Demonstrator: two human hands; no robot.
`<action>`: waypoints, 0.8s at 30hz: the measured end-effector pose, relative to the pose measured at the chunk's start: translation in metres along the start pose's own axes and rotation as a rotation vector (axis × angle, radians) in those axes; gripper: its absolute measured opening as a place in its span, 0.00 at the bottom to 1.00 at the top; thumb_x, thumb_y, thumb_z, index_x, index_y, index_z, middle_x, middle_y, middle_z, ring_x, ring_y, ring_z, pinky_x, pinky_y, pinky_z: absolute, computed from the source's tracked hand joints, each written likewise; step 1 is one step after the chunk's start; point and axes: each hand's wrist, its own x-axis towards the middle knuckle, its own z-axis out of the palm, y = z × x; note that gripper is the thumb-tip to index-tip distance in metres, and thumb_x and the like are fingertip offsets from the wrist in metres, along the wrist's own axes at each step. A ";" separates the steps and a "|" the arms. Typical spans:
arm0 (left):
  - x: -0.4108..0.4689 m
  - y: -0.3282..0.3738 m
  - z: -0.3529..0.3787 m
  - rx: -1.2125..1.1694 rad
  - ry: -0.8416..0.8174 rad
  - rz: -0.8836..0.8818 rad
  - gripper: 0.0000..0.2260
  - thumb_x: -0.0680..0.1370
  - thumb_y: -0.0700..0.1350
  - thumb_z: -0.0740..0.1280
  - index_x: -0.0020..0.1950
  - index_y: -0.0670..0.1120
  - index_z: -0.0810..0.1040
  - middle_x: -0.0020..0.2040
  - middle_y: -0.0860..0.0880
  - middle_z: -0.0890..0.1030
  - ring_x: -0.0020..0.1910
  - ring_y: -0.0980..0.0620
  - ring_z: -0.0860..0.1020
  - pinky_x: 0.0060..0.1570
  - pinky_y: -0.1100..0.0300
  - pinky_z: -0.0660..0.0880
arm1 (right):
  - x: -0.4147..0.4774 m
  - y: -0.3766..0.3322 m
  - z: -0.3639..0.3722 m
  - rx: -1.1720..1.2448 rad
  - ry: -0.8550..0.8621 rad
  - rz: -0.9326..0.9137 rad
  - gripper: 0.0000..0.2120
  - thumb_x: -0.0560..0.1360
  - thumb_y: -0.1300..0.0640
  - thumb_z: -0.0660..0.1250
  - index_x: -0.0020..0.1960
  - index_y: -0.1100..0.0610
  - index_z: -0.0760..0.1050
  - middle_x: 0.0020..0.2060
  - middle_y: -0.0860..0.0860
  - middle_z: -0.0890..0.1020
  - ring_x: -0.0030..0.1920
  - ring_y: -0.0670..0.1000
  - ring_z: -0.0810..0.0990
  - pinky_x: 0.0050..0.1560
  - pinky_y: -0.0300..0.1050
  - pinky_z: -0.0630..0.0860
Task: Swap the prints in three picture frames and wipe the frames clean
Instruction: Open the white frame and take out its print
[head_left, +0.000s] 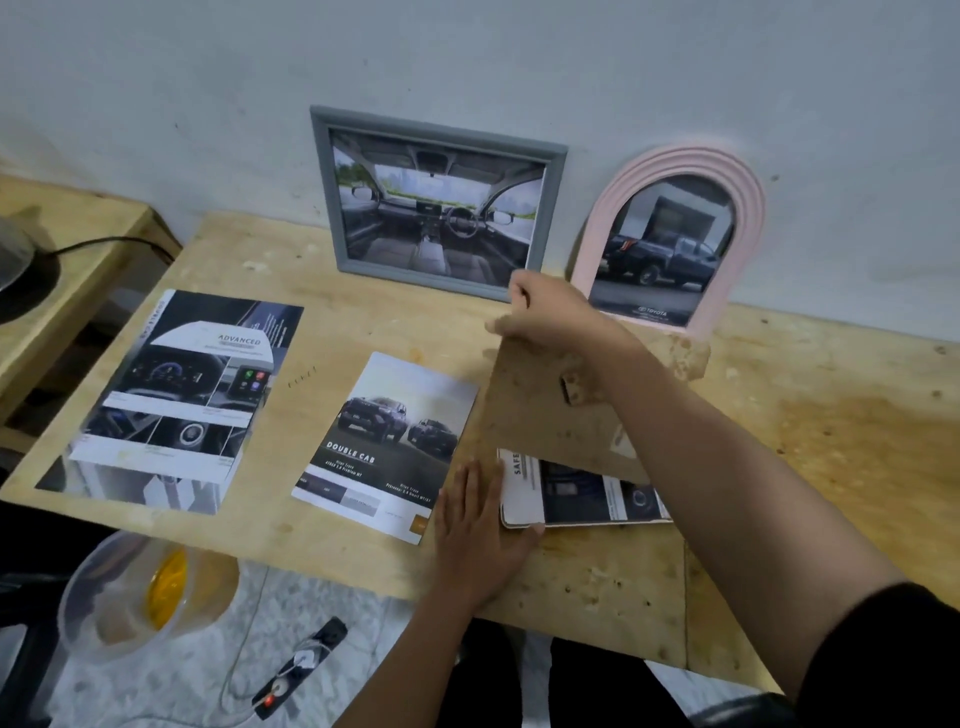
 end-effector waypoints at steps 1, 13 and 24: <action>0.000 0.000 0.000 -0.001 0.003 0.003 0.42 0.65 0.74 0.41 0.69 0.56 0.26 0.76 0.51 0.34 0.70 0.58 0.28 0.68 0.55 0.29 | -0.005 -0.003 -0.013 0.088 0.071 0.018 0.17 0.72 0.46 0.69 0.39 0.52 0.62 0.34 0.48 0.68 0.34 0.49 0.66 0.35 0.45 0.61; 0.002 0.001 0.006 -0.013 0.073 0.017 0.45 0.63 0.73 0.40 0.75 0.55 0.35 0.78 0.49 0.41 0.76 0.50 0.38 0.73 0.51 0.37 | -0.136 0.134 -0.049 0.866 0.905 0.594 0.21 0.73 0.40 0.62 0.30 0.54 0.69 0.30 0.52 0.74 0.36 0.54 0.73 0.37 0.51 0.68; 0.006 0.000 0.018 -0.103 0.177 0.033 0.43 0.65 0.72 0.46 0.72 0.52 0.36 0.78 0.47 0.47 0.77 0.50 0.42 0.71 0.53 0.33 | -0.224 0.191 0.036 1.828 1.379 0.903 0.13 0.77 0.65 0.63 0.60 0.67 0.72 0.58 0.58 0.78 0.43 0.48 0.80 0.35 0.34 0.79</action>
